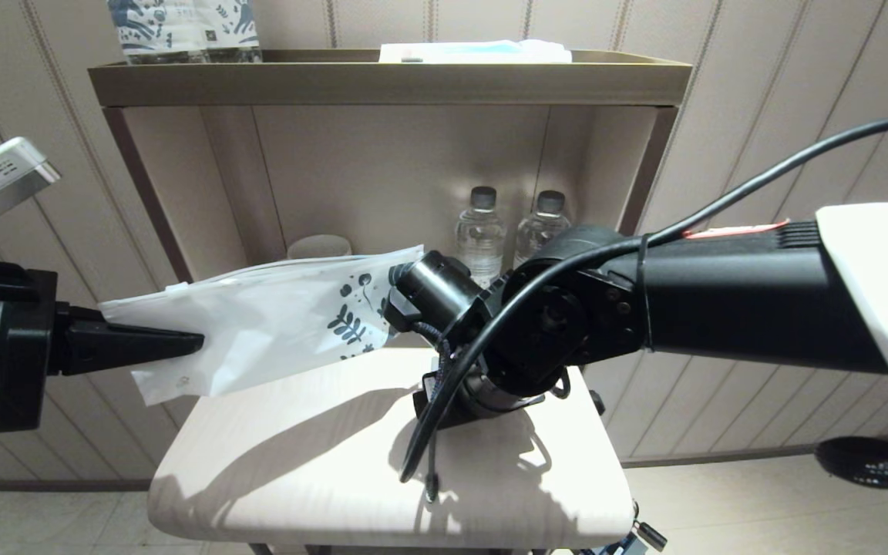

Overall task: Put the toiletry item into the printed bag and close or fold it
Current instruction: Pick up the toothpaste

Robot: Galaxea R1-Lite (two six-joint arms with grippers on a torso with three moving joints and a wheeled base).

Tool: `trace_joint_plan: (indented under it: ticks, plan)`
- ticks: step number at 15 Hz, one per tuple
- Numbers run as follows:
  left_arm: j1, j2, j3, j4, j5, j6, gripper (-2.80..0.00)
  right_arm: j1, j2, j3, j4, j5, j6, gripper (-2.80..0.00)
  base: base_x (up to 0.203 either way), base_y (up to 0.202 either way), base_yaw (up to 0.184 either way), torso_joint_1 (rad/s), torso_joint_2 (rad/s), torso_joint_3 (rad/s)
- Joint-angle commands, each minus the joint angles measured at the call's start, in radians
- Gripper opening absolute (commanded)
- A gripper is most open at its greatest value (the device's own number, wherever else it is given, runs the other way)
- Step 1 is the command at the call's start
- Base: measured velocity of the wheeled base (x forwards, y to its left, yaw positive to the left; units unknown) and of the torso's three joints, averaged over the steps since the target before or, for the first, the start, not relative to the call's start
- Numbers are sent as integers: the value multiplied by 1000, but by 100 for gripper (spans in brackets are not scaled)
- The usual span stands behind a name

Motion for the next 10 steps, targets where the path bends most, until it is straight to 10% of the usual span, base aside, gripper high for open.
trace_joint_plan:
  ticks: [1, 10]
  plan:
    - [-2, -1, 10, 0, -4, 1, -280, -11, -9, 2, 3, -3, 4, 0, 0, 0, 0, 0, 0, 0]
    - [-23, 4, 16, -3, -6, -2, -280, -27, -10, -21, -3, -3, 0, 0, 0, 0, 0, 0, 0, 0]
